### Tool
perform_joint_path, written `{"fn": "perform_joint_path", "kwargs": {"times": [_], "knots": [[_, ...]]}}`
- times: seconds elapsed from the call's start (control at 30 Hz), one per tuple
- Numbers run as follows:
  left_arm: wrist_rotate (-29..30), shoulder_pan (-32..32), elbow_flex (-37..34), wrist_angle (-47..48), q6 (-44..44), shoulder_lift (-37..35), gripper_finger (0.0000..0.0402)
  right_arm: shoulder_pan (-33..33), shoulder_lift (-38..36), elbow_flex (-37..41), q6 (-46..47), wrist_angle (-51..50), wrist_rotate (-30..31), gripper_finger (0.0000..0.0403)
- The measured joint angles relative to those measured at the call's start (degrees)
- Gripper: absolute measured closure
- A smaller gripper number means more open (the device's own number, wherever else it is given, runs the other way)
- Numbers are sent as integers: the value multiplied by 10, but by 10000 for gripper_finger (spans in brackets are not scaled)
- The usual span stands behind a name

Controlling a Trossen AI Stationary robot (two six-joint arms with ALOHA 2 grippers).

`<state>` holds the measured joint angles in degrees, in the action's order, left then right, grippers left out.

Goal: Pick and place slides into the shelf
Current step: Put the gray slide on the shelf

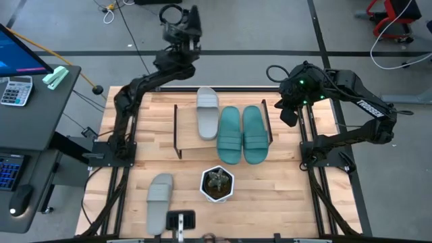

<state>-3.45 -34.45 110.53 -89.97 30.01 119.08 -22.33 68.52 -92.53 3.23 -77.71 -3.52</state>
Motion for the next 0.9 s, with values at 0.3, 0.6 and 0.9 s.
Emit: {"fn": "perform_joint_path", "kwargs": {"times": [0.3, 0.6, 0.9], "knots": [[1, -47, -286, 19, -40, -170, 397, -1, 1, 0, 4, 14, 0, 393], [-92, -88, -512, 439, -73, -429, 398, -1, 3, 0, 3, 57, -13, 395], [-100, -92, -528, 948, -156, -626, 398, -1, 3, 0, 2, 57, -13, 394]]}}
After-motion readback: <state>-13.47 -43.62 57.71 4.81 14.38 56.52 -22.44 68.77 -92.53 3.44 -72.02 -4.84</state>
